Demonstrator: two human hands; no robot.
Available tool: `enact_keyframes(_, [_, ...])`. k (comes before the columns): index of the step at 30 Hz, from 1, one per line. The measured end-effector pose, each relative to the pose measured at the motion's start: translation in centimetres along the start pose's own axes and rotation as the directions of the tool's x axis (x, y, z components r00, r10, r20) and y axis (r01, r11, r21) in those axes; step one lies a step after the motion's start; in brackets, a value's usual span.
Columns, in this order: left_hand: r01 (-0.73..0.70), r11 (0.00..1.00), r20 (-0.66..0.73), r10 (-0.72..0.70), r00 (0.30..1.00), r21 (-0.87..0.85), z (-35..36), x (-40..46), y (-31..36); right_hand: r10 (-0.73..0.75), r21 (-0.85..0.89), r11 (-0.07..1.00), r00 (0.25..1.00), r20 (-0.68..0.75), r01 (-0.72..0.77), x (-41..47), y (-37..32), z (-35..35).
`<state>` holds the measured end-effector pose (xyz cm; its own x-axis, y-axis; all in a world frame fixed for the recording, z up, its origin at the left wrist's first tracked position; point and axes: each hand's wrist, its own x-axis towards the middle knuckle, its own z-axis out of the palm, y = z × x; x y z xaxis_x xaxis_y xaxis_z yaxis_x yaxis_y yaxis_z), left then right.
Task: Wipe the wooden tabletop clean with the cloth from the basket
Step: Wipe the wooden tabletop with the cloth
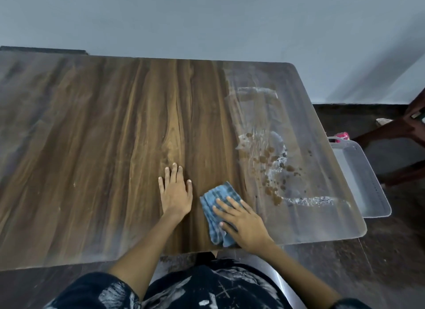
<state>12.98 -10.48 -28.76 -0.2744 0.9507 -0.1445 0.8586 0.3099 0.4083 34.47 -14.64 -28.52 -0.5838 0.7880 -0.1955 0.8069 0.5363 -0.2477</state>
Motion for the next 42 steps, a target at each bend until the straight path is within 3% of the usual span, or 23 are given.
enact_keyframes(6, [-0.009,1.0,-0.03,0.009,1.0,-0.009,1.1,3.9,3.6,0.17,0.101,0.982,0.98,-0.108,-0.159,7.5,7.6,-4.3])
enact_keyframes(12, [-0.099,0.994,-0.033,0.101,0.994,0.047,1.9,8.8,6.2,0.333,0.127,0.939,0.939,-0.088,-0.321,19.1,10.5,-7.7])
enact_keyframes(16, [-0.134,0.989,-0.009,0.135,0.991,0.07,1.6,12.6,7.5,0.31,0.086,0.949,0.948,-0.068,-0.304,22.5,9.6,-8.2])
enact_keyframes(21, [-0.175,0.98,0.017,0.174,0.985,0.091,1.4,17.7,9.1,0.136,-0.008,0.991,0.988,-0.066,-0.137,18.9,10.4,-7.5])
enact_keyframes(25, [-0.205,0.975,0.026,0.203,0.979,0.088,1.3,21.8,10.1,0.124,-0.02,0.992,0.991,-0.05,-0.125,16.8,11.8,-7.4])
enact_keyframes(29, [-0.228,0.969,0.056,0.223,0.973,0.093,1.2,25.5,10.7,0.259,-0.037,0.964,0.964,-0.061,-0.262,21.3,15.0,-8.9])
enact_keyframes(32, [-0.242,0.964,0.052,0.238,0.97,0.111,1.1,28.1,11.1,0.44,0.048,0.898,0.892,-0.105,-0.438,28.0,17.3,-10.7])
enact_keyframes(34, [-0.243,0.963,0.046,0.239,0.97,0.113,0.9,29.7,11.3,0.482,0.095,0.876,0.867,-0.123,-0.474,32.3,17.5,-11.9])
enact_keyframes(38, [-0.23,0.97,0.033,0.229,0.973,0.08,0.7,33.6,11.9,0.355,0.09,0.934,0.926,-0.131,-0.346,34.8,15.8,-11.9])
enact_keyframes(42, [-0.181,0.98,-0.039,0.185,0.982,0.082,0.8,37.4,11.8,0.205,-0.065,0.975,0.97,-0.129,-0.215,30.1,15.6,-10.6])
